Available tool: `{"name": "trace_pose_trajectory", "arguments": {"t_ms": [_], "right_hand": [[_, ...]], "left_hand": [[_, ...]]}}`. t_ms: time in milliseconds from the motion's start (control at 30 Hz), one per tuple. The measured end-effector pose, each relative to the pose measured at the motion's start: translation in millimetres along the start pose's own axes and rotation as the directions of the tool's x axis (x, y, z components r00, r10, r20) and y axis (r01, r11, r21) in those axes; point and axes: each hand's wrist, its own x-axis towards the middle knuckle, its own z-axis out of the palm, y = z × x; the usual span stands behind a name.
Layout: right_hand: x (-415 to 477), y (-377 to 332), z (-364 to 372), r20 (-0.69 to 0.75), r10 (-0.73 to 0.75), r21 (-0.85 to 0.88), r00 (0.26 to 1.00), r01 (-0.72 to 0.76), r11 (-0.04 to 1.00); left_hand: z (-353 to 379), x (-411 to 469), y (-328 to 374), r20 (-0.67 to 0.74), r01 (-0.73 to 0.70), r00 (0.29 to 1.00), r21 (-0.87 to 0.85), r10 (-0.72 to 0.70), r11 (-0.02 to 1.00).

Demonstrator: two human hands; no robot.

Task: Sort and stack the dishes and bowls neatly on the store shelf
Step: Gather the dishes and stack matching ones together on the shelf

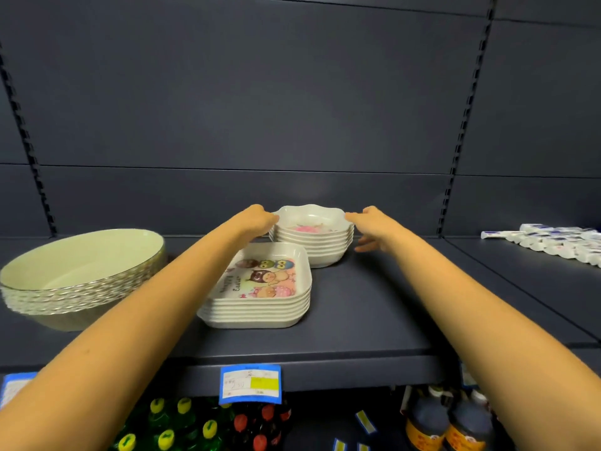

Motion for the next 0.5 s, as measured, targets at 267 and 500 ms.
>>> {"name": "trace_pose_trajectory", "arguments": {"t_ms": [267, 500], "right_hand": [[21.5, 12.1, -7.5, 0.121, 0.011, -0.088, 0.993, 0.0, 0.996], [5.2, 47.4, -75.8, 0.02, 0.061, -0.111, 0.998, -0.058, 0.992]], "left_hand": [[16.6, 21.6, 19.7, 0.107, 0.047, 0.994, -0.115, -0.035, 0.992], [65.5, -6.5, 66.3, 0.153, -0.02, 0.987, -0.121, 0.038, 0.993]]}}
